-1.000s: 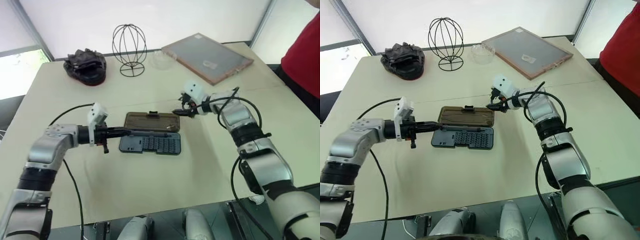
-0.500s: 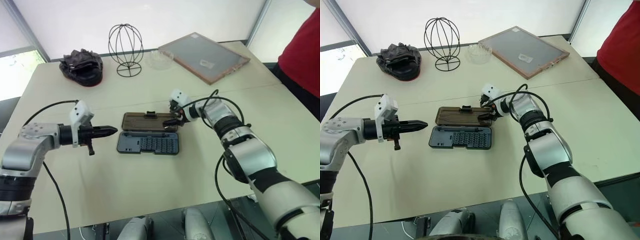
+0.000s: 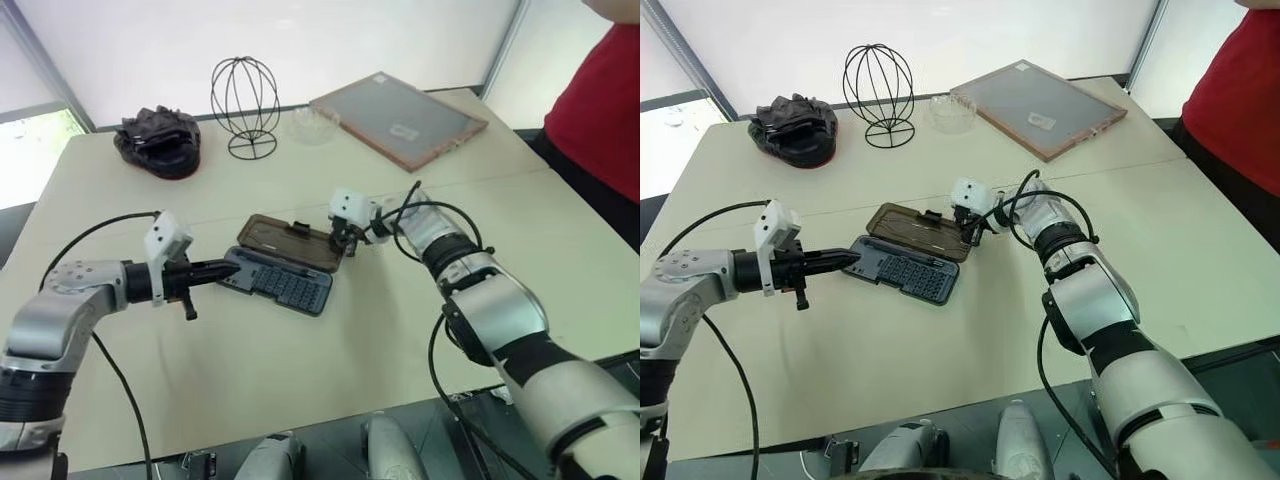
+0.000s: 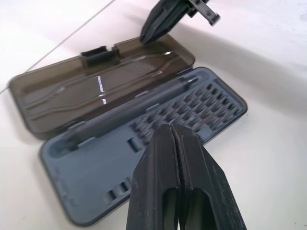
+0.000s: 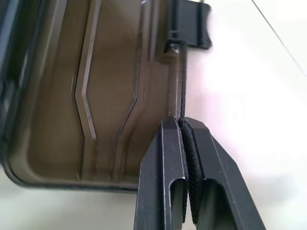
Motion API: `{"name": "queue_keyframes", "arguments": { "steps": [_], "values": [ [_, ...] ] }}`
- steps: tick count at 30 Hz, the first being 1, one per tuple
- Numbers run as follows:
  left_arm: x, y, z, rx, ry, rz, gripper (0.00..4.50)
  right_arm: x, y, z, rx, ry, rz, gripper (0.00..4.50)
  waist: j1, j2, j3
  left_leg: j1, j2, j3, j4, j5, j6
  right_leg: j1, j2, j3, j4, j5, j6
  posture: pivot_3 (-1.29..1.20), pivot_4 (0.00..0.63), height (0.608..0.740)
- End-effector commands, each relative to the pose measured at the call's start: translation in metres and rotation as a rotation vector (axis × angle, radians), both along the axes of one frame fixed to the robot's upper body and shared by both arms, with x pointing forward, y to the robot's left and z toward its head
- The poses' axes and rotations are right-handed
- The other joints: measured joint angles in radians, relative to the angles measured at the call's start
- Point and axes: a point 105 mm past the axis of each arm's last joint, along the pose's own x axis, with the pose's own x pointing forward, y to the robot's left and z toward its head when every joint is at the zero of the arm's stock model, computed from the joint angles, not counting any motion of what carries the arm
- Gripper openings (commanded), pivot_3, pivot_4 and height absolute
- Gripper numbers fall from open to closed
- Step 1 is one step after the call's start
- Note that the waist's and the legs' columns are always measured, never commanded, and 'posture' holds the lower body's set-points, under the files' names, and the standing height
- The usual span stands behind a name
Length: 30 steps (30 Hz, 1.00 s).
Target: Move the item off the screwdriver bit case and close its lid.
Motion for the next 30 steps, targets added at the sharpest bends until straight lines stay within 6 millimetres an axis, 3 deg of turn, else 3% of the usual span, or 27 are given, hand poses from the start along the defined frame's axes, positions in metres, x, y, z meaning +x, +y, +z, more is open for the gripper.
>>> {"name": "queue_keyframes", "arguments": {
  "steps": [1,6,13,30],
  "values": [
    [-0.004,0.003,0.011,-0.001,-0.038,0.003,0.00,-0.015,-0.009,-0.025,-0.190,-0.103,0.229,0.06,0.002,0.000,0.000,0.000,0.000,0.000,0.000,0.000,0.000,0.000,0.000,0.000,0.000,0.000,0.000,0.00,0.150,0.740],
    [-0.006,0.006,0.008,0.010,-0.021,0.001,0.00,-0.027,0.005,-0.003,-0.196,-0.235,0.472,0.06,0.002,0.001,0.000,-0.003,-0.001,0.000,-0.001,0.000,0.000,-0.003,0.000,0.000,0.000,0.000,0.000,0.00,0.150,0.740],
    [-0.005,0.002,0.010,0.006,-0.016,-0.026,0.00,-0.048,0.003,0.000,-0.193,-0.253,0.670,0.06,0.000,0.001,0.001,-0.003,-0.001,-0.001,-0.003,0.000,0.000,-0.004,0.000,0.000,-0.001,0.000,0.000,0.00,0.150,0.740],
    [-0.003,-0.005,0.003,-0.011,-0.003,-0.036,0.00,-0.040,-0.017,-0.010,-0.208,-0.152,0.535,0.06,0.017,0.001,0.001,-0.002,-0.001,-0.001,-0.001,0.000,0.000,-0.002,0.000,0.000,-0.001,0.000,0.000,0.00,0.150,0.740]
  ]
}}
